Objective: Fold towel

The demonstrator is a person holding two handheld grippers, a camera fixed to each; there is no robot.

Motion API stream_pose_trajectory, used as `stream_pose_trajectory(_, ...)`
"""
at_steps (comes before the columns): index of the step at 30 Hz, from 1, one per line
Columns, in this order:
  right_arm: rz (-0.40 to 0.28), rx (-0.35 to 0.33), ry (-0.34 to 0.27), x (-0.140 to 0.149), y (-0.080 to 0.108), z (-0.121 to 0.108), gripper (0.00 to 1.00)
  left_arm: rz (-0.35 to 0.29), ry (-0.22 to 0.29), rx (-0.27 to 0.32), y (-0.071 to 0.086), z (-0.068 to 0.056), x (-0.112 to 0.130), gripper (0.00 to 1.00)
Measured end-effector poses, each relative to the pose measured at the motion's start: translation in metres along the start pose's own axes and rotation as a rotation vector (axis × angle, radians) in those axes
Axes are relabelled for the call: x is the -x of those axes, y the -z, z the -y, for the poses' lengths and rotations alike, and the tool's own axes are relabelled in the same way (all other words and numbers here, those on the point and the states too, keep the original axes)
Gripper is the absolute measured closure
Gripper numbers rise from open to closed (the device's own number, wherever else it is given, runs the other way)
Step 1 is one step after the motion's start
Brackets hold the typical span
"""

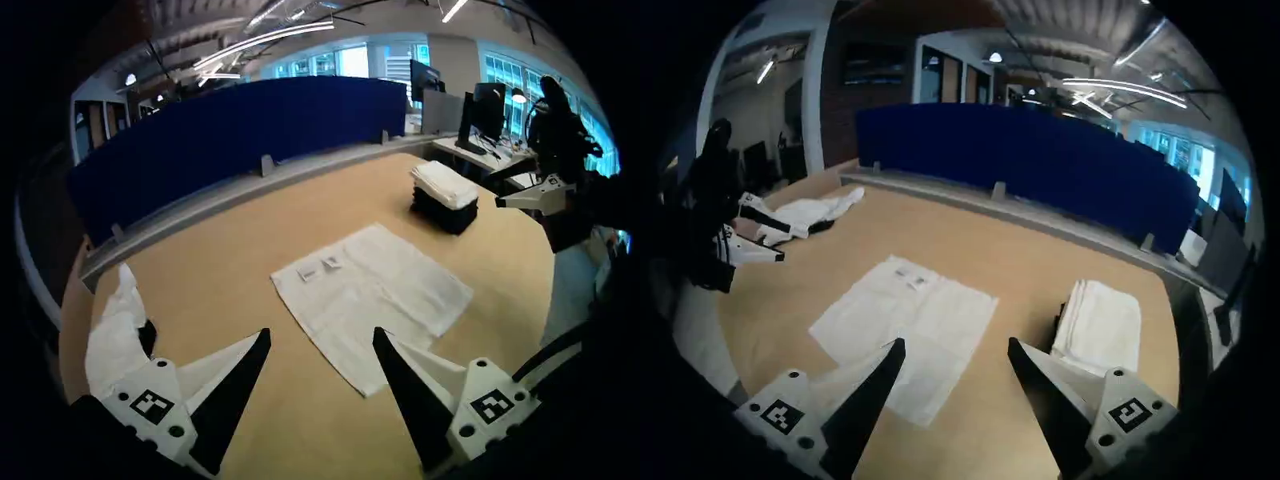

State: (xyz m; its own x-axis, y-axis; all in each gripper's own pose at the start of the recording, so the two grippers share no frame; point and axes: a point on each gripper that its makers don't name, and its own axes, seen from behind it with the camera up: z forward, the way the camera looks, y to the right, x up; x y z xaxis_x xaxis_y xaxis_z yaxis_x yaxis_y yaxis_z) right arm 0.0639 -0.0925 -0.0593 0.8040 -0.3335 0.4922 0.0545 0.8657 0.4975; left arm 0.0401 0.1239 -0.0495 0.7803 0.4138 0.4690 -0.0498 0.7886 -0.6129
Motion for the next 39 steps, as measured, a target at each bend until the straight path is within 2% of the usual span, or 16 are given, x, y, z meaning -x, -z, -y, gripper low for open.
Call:
stream_pose_trajectory(3,0.032,-0.037,0.046,0.011,-0.003,0.010,0.00,0.034,0.015,0.027,-0.003,-0.005,0.013,0.05)
stream_pose_trajectory(9,0.060,-0.068,0.045,0.022,-0.009,0.020,0.00,0.054,0.040,0.074,-0.009,-0.015,0.023,0.05)
stream_pose_trajectory(16,0.106,-0.072,0.039,0.047,-0.018,0.022,0.00,0.082,0.019,0.079,-0.020,-0.018,0.042,0.05)
stream_pose_trajectory(27,0.174,-0.102,0.076,0.102,-0.041,0.037,0.00,0.134,-0.023,0.103,-0.049,-0.037,0.088,0.05)
stream_pose_trajectory(39,0.246,-0.122,0.067,0.151,-0.057,0.044,0.00,0.201,-0.052,0.152,-0.075,-0.058,0.125,0.05)
